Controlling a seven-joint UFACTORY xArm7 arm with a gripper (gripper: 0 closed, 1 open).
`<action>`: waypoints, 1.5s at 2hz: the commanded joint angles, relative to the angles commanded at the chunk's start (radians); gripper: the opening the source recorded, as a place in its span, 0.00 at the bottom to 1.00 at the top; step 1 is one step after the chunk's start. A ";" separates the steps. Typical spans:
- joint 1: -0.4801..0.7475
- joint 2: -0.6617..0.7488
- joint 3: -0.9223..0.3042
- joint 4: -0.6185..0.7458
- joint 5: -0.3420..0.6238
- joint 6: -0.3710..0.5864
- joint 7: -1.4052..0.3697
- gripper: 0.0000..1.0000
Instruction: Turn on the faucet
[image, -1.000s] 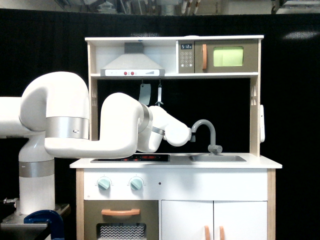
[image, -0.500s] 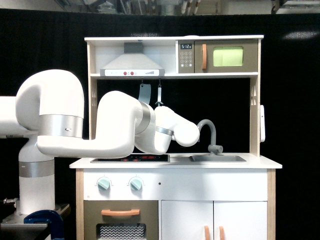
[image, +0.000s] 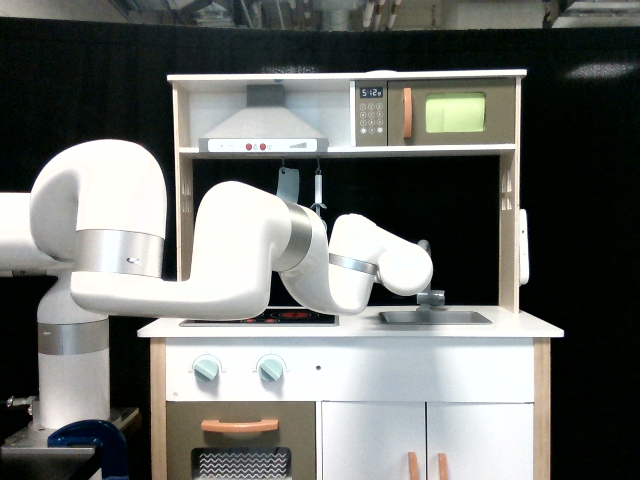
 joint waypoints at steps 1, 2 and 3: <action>0.016 -0.019 -0.003 0.074 -0.043 0.053 0.034 1.00; -0.207 -0.011 0.025 -0.085 -0.080 0.113 0.065 1.00; -0.632 0.021 0.130 -0.231 -0.095 0.383 0.145 1.00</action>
